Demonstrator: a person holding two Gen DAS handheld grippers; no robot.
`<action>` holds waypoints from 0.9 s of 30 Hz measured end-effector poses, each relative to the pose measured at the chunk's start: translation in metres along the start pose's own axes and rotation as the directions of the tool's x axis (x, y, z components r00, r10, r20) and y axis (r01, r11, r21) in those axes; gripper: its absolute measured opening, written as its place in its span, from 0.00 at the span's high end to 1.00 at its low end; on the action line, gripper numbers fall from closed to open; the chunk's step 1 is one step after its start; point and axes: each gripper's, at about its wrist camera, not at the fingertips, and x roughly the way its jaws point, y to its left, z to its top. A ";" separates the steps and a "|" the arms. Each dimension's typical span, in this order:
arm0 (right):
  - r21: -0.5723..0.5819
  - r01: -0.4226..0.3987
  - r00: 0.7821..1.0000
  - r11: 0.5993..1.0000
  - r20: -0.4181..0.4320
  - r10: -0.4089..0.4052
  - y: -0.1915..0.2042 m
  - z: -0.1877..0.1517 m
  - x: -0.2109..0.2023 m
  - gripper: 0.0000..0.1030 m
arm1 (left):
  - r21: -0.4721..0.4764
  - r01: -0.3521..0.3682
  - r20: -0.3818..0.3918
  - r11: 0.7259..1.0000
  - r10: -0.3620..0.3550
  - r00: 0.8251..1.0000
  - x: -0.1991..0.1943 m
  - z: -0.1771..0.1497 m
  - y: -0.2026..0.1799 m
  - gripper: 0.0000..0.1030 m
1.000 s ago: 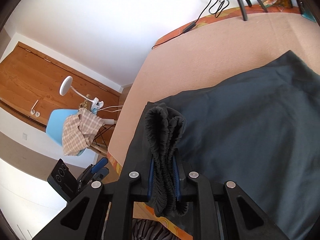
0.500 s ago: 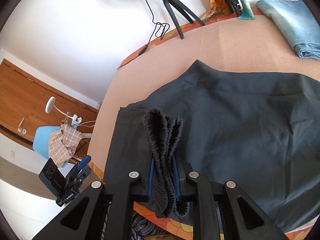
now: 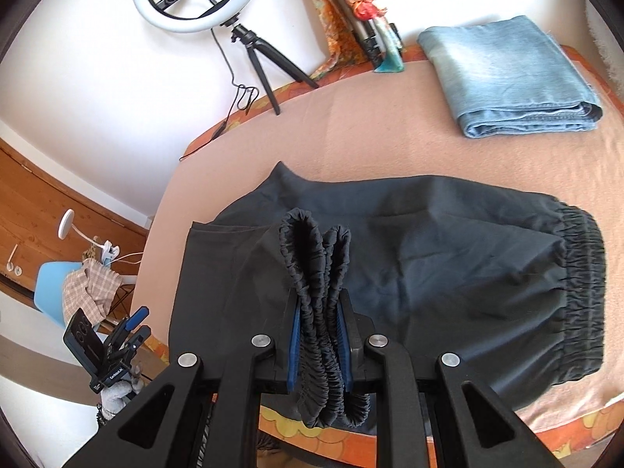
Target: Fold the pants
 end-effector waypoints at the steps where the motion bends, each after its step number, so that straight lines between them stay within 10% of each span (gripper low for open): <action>1: 0.010 0.012 1.000 1.000 0.005 -0.013 -0.008 0.001 -0.005 0.85 | 0.005 0.003 -0.003 1.000 -0.003 1.000 0.001 0.000 -0.002 0.40; 27: 0.079 0.307 0.952 0.948 -0.025 -0.306 -0.134 0.005 -0.021 0.78 | 0.047 0.066 -0.141 0.997 -0.059 0.988 0.049 0.002 -0.047 0.40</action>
